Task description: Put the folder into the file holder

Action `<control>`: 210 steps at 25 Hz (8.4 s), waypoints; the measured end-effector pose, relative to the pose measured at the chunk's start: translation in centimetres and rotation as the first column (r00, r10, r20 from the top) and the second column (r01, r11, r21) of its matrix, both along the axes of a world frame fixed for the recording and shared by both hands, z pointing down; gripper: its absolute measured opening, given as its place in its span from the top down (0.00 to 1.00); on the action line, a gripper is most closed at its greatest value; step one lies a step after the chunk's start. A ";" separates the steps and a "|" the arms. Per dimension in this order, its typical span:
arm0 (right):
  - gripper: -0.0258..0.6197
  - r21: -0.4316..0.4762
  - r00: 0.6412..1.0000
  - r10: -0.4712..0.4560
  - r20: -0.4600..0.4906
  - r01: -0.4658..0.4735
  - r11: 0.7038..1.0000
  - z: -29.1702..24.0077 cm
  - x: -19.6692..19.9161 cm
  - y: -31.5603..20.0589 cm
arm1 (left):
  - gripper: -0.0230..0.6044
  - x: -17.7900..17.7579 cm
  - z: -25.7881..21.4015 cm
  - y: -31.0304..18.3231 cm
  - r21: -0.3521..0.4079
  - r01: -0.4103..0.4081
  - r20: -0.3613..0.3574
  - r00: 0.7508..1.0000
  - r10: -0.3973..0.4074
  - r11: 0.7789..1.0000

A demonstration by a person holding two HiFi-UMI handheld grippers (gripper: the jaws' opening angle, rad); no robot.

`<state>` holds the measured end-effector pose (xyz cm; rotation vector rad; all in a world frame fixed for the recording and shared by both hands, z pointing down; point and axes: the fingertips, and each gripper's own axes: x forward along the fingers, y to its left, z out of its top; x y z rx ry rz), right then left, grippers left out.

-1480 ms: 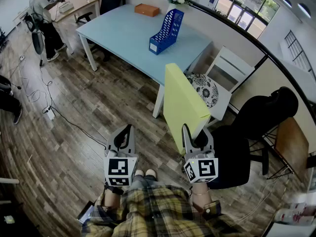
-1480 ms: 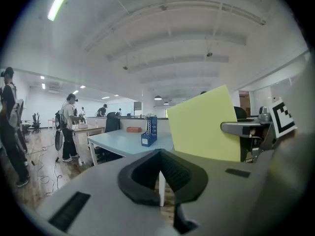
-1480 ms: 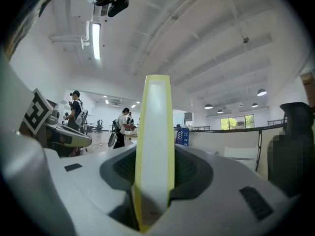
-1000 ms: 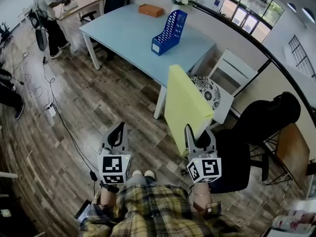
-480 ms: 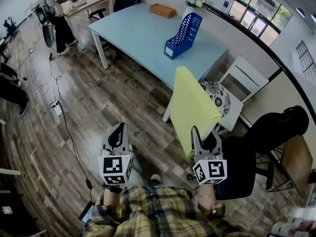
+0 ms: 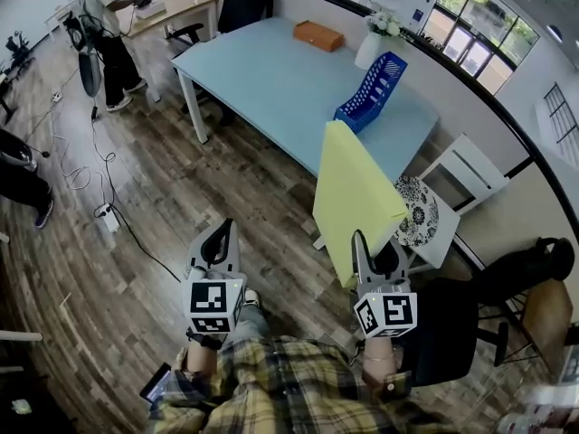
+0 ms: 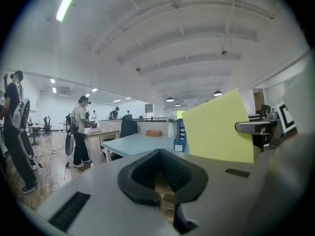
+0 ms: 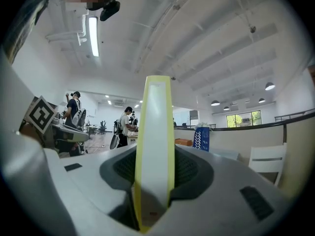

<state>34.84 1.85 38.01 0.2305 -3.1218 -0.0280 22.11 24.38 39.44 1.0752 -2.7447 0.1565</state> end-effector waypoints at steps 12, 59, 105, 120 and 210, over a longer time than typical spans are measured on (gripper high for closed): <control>0.70 -0.023 0.996 0.088 -0.027 -0.088 0.996 1.1 -8.7 1.2 | 0.98 -10.3 1.7 1.1 -0.024 -0.074 -0.029 0.997 0.073 0.997; 0.70 -0.130 0.960 0.280 -0.026 -0.281 0.951 0.7 -34.8 -14.7 | 0.98 -40.8 2.4 -23.6 -0.026 -0.385 -0.050 0.922 0.384 0.922; 0.70 -0.132 0.614 0.788 -0.049 -0.786 0.604 0.2 -31.2 -10.1 | 0.98 -38.6 1.9 -34.8 -0.016 -0.905 -0.040 0.425 0.905 0.424; 0.70 -0.095 0.551 0.834 -0.007 -0.831 0.548 -2.9 -28.1 -10.8 | 0.98 -37.0 2.0 -35.9 -0.007 -0.916 -0.040 0.401 0.915 0.401; 0.70 -0.076 0.439 0.833 0.336 -0.869 0.489 -5.0 -37.2 -28.7 | 0.98 -41.3 4.0 -41.0 -0.067 -0.882 -0.079 0.471 0.879 0.467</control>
